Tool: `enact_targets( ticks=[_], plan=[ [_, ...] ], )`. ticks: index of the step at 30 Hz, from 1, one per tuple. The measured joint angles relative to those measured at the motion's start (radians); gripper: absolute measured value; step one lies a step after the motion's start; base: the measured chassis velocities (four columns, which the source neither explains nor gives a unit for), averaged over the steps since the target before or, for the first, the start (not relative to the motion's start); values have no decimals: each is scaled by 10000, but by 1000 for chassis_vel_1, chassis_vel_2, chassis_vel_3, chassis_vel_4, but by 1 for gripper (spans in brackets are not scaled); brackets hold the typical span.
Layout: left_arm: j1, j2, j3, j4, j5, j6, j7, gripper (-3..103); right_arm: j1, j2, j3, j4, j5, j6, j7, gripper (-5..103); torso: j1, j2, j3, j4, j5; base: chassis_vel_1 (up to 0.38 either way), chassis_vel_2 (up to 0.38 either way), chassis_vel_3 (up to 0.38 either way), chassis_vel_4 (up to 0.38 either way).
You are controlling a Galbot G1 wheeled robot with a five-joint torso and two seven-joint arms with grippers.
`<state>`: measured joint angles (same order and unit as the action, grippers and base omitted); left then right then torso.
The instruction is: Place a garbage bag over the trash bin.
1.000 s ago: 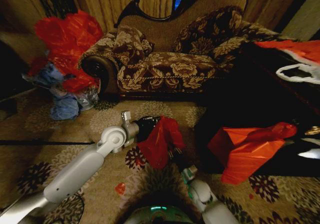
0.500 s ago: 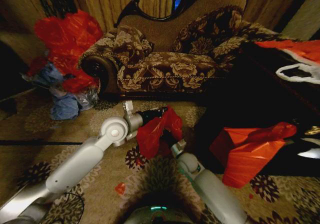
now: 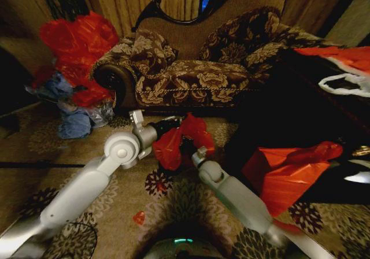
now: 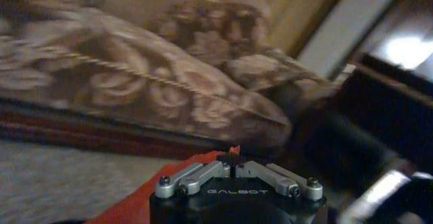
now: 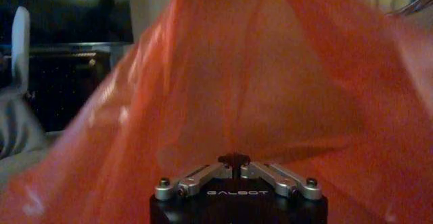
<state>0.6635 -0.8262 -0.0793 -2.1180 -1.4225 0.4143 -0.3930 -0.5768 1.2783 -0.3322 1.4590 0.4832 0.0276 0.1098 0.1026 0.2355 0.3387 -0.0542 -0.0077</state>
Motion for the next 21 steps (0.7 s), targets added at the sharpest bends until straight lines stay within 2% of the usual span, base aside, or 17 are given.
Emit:
enact_targets(
  ticks=[3,6,7,8,12,13,16,21],
  plan=[
    [481,-223,-168,651,357,-482,-343,0,421,991,-176,-1432,-189,110,-158,0,0,0,1,1,-1,0,0,0,0],
    [494,-344,-179,914,362,-634,-526,0,593,1357,-177,-1965,-299,187,-260,0,0,0,1,0,1,0,0,0,0],
    [428,-482,-178,1127,334,-731,-786,0,727,1582,-176,-2348,-338,216,-339,0,0,0,0,1,2,0,0,0,0],
    [428,-482,-178,1127,334,-731,-786,0,727,1582,-176,-2348,-338,216,-339,0,0,0,0,1,2,0,0,0,0],
    [14,-966,-140,1793,143,-993,-1755,0,898,1850,-345,-3064,-195,170,-465,0,0,0,0,-4,2,0,0,0,0],
    [14,-966,-140,1793,143,-993,-1755,0,898,1850,-345,-3064,-195,170,-465,0,0,0,0,-4,2,0,0,0,0],
    [-394,-1430,-80,2584,139,-1148,-2379,0,1061,2120,-337,-3818,55,166,-517,0,0,0,0,-2,4,0,0,0,0],
    [-813,-1962,-11,3438,202,-1222,-2846,0,1347,2363,-251,-4465,324,148,-567,0,1,0,0,-5,4,0,0,0,0]
  ],
)
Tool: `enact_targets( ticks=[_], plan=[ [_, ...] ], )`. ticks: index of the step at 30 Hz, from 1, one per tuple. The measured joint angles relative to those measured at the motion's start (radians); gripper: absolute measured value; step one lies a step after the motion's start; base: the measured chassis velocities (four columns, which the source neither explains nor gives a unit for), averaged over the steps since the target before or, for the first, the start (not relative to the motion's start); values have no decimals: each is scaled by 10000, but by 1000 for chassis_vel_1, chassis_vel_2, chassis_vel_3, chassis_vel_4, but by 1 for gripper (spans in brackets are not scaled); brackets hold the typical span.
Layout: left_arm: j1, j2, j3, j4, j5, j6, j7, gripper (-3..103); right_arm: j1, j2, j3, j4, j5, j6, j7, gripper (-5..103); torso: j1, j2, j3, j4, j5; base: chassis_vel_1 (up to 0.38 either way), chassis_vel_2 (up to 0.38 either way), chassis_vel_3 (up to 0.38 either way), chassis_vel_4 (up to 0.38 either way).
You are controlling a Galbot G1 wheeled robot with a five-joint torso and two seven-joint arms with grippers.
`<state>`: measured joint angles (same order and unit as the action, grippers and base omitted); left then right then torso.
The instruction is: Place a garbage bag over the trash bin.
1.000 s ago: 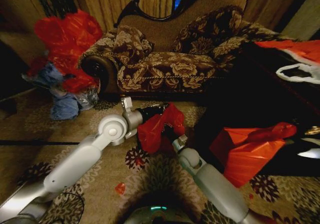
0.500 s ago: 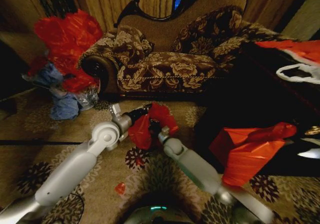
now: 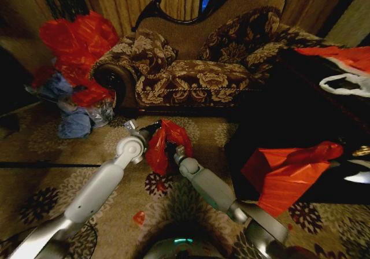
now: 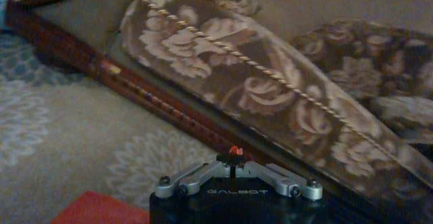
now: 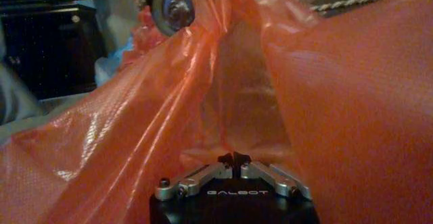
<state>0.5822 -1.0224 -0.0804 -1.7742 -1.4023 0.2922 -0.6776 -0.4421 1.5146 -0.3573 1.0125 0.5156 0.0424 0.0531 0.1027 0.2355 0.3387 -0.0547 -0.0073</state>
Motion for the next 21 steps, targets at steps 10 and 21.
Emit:
enact_targets(
  ticks=[10,21],
  plan=[
    [-409,-1186,83,1909,518,26,-419,0,562,568,143,-1229,780,-546,-9,0,0,1,0,2,-1,0,0,0,0],
    [-588,-1543,4,2558,756,34,-626,0,1194,956,41,-2047,1998,-2000,601,0,-1,1,-1,4,-1,0,0,0,0]
  ],
)
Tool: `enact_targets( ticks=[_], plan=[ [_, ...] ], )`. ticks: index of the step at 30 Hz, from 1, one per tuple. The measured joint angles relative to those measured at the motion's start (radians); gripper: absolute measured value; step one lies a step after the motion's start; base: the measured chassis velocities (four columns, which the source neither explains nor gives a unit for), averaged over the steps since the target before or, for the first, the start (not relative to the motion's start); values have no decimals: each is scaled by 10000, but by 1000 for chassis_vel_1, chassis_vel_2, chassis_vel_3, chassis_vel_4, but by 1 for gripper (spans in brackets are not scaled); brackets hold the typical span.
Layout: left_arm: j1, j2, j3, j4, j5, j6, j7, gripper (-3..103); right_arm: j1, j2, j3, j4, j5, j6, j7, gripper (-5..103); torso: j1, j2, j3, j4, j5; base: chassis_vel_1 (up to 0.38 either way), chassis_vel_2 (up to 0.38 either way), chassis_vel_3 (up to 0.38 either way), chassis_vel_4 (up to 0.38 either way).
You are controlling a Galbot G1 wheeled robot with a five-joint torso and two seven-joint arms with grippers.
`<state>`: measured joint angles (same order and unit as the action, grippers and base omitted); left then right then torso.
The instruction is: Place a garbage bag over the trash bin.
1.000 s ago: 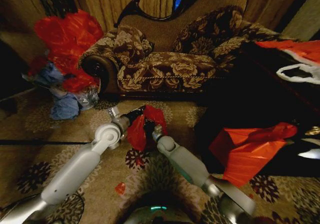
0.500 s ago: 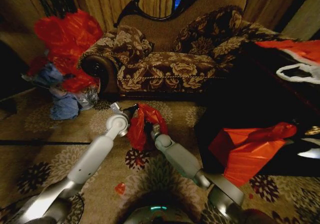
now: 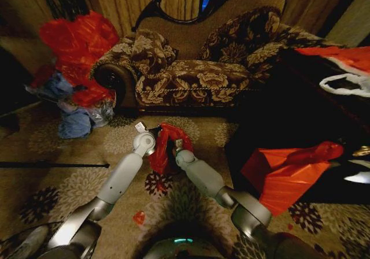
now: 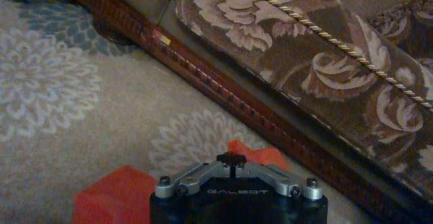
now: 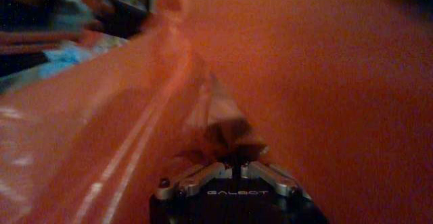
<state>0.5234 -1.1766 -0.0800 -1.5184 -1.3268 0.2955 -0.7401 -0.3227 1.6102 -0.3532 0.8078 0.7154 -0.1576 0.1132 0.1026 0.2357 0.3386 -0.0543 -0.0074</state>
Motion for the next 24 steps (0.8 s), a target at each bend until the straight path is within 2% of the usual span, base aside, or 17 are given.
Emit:
enact_targets(
  ticks=[4,11,16,21,24],
  plan=[
    [-23,-88,-1,31,75,21,-4,0,152,1,31,-398,372,-507,221,0,0,0,0,-1,1,0,0,0,0],
    [-87,-272,13,108,142,46,0,0,343,-6,35,-941,514,-915,297,0,0,0,0,-2,1,0,0,0,0],
    [-160,-453,6,247,276,51,-28,0,557,-4,34,-1431,957,-1380,433,0,-1,0,-1,4,3,0,0,0,0],
    [-317,-731,58,490,381,64,33,0,633,-15,311,-1924,1081,-1957,587,0,1,0,0,-5,0,0,0,0,0],
    [-245,-839,52,517,510,66,112,0,555,-15,217,-1918,1032,-2032,738,0,0,0,0,-2,2,0,0,0,0]
  ],
)
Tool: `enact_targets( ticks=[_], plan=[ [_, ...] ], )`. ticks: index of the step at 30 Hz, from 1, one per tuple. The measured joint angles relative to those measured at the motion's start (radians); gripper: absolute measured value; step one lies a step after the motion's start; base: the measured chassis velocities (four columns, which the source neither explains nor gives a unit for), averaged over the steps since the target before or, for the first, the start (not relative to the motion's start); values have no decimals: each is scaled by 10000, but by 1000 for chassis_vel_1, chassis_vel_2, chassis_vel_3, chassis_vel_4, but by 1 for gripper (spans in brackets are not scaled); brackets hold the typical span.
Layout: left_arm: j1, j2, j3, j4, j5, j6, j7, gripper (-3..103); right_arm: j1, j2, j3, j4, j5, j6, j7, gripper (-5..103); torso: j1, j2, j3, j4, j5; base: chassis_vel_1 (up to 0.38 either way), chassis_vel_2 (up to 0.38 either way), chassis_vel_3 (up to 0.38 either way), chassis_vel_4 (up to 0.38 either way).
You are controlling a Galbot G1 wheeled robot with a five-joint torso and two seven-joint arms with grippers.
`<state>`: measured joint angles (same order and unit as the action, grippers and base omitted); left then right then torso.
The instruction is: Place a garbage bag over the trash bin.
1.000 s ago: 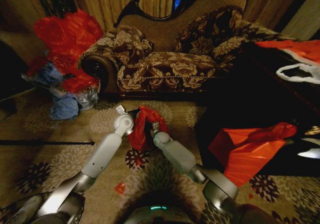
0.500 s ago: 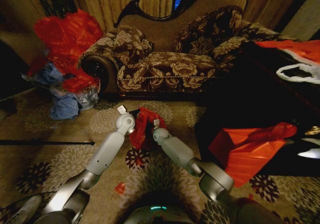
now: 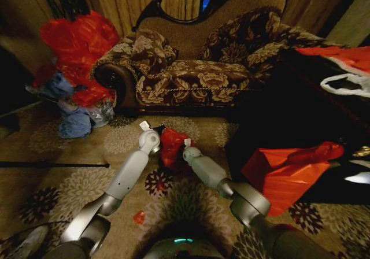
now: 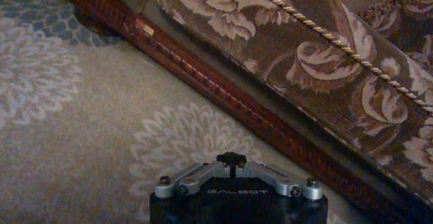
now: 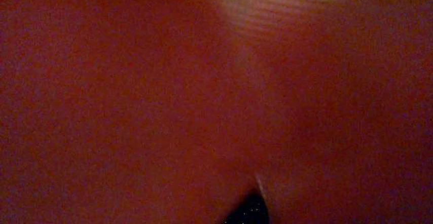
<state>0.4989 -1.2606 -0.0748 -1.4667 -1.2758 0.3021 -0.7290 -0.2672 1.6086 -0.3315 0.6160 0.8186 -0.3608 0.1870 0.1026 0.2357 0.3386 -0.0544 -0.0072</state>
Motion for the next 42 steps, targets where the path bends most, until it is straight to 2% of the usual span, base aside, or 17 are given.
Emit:
enact_targets(
  ticks=[9,13,17,20,27,32,33,34,36,37,38,40,41,42],
  plan=[
    [332,-3,-124,-166,307,-18,64,0,-105,-3,-407,325,-200,137,134,0,0,0,0,1,-2,0,0,0,0],
    [531,4,-292,-303,822,-55,63,0,-61,-5,-503,226,-311,130,125,0,0,0,0,0,-3,0,0,0,0],
    [630,27,-396,-442,964,-72,38,0,-61,-7,-502,274,-316,96,154,0,0,0,0,-2,-2,0,0,0,0],
    [900,135,-795,-860,1322,-162,9,0,-137,-7,-603,564,-285,29,279,0,0,0,0,1,-2,0,0,0,0],
    [1347,259,-969,-1549,1255,-149,7,0,-348,-6,-626,819,-476,92,369,0,0,0,0,0,-3,0,0,0,0],
    [1689,359,-1062,-2221,1112,238,304,-1,-402,-6,-610,1089,-729,252,588,0,0,0,0,2,-2,0,0,0,0],
    [1815,440,-1054,-2480,1033,272,514,4,-400,-6,-610,1140,-810,270,611,0,0,0,0,1,-2,0,0,0,0],
    [1815,440,-1054,-2480,1033,272,514,4,-400,-6,-610,1140,-810,270,611,0,0,0,0,1,-2,0,0,0,0],
    [2034,570,-1067,-2895,941,309,727,15,-372,-6,-610,1195,-876,280,625,0,0,0,0,-1,-2,0,0,0,0],
    [2034,570,-1067,-2895,941,309,727,15,-372,-6,-610,1195,-876,280,625,0,0,0,0,-1,-2,0,0,0,0],
    [2131,639,-1100,-3117,856,382,733,20,-360,-7,-610,1220,-883,283,635,0,0,0,0,-1,-4,0,0,0,0],
    [2519,883,-1186,-3924,510,801,317,31,-310,-6,-598,1270,-889,294,649,0,-1,0,-1,1,0,0,0,0,0],
    [2519,883,-1186,-3924,510,801,317,31,-310,-6,-598,1270,-889,294,649,0,-1,0,-1,1,0,0,0,0,0],
    [2832,1055,-1193,-4445,194,1064,-231,36,-259,-6,-563,1277,-889,301,648,0,-1,1,-1,2,-3,0,0,0,0]
  ],
)
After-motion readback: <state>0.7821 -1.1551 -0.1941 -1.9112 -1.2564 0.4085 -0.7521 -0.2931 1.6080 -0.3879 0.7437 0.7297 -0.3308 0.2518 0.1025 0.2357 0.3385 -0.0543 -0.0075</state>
